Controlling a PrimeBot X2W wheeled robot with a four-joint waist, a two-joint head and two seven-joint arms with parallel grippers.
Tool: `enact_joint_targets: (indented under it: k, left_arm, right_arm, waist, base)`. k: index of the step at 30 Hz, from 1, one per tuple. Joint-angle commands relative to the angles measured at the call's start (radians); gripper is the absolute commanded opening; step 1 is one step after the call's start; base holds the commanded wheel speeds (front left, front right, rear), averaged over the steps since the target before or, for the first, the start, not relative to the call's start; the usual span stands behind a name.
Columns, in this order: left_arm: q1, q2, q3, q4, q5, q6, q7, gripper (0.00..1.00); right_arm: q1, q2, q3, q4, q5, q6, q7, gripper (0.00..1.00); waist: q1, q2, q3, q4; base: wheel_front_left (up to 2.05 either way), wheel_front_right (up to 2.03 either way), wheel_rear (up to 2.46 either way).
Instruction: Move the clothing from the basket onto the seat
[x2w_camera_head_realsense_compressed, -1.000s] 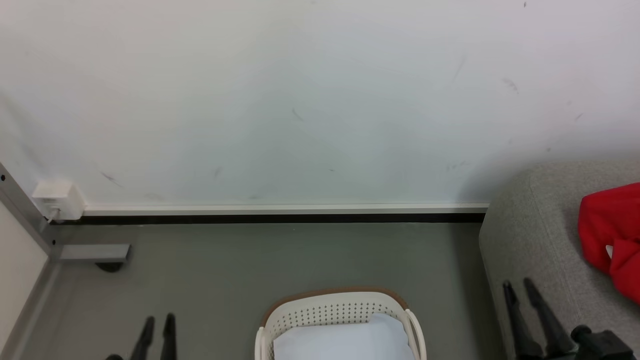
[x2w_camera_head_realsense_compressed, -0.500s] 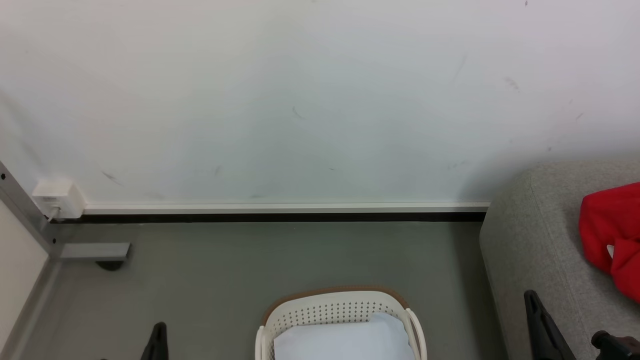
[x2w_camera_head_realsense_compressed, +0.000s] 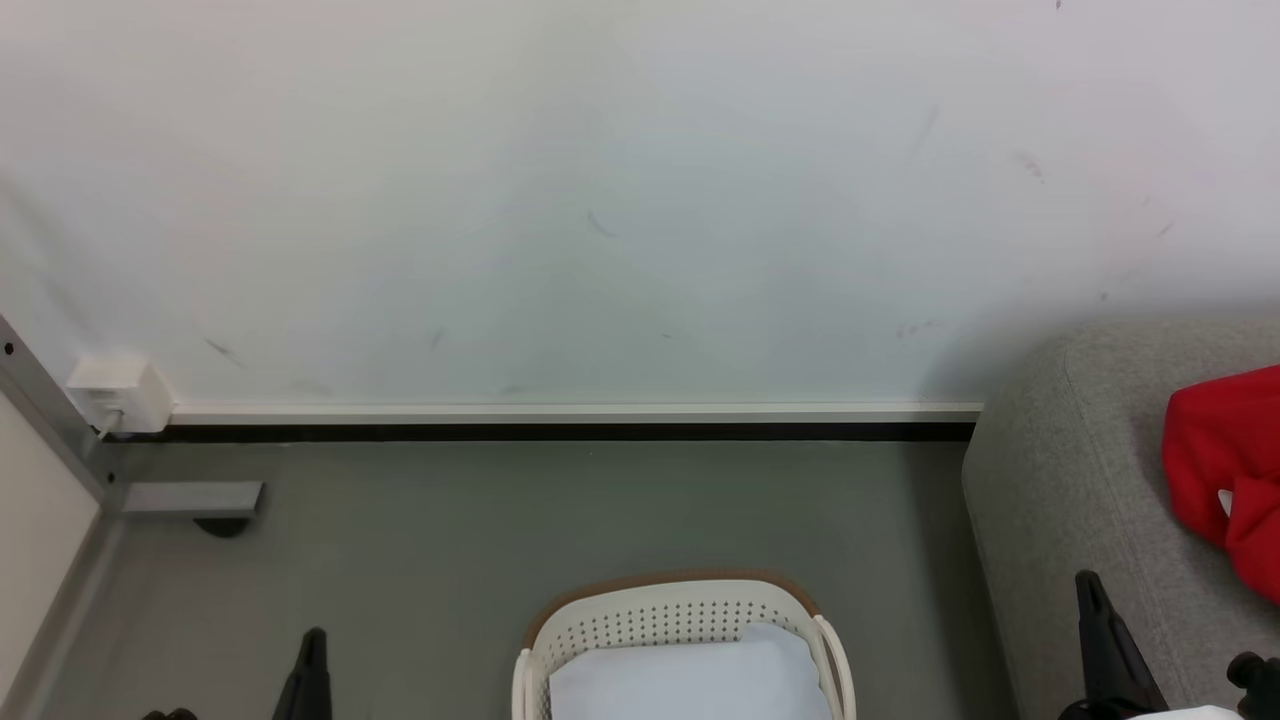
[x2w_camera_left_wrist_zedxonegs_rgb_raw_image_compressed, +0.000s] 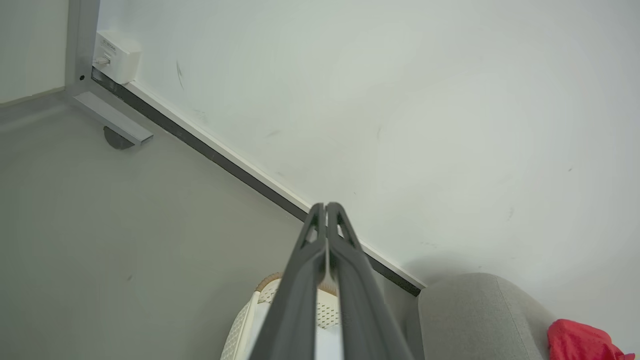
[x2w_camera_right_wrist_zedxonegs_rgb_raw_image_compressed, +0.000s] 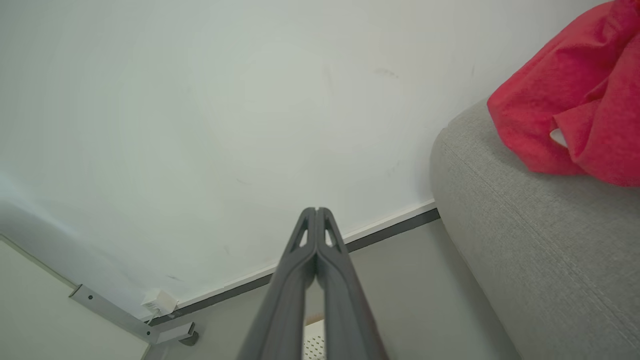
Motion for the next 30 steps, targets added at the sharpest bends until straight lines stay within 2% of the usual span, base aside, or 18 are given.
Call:
enact_joint_targets:
  k: [1, 30]
  left_arm:
    - [-0.027, 0.007, 0.006, -0.017, -0.042, -0.003, 0.008, 0.00]
    - [-0.071, 0.007, 0.020, -0.023, -0.407, -0.017, 0.106, 0.00]
  right_arm:
    - [-0.027, -0.001, -0.010, -0.010, 0.041, -0.001, 0.008, 0.00]
    - [-0.055, 0.007, -0.066, -0.004, 0.391, -0.001, 0.103, 0.00]
  waist:
    - [0.0000, 0.0000, 0.000, 0.000]
    - [-0.0001, 0.0000, 0.009, 0.008]
  base:
    - [0.00, 0.00, 0.00]
    - [0.00, 0.00, 0.00]
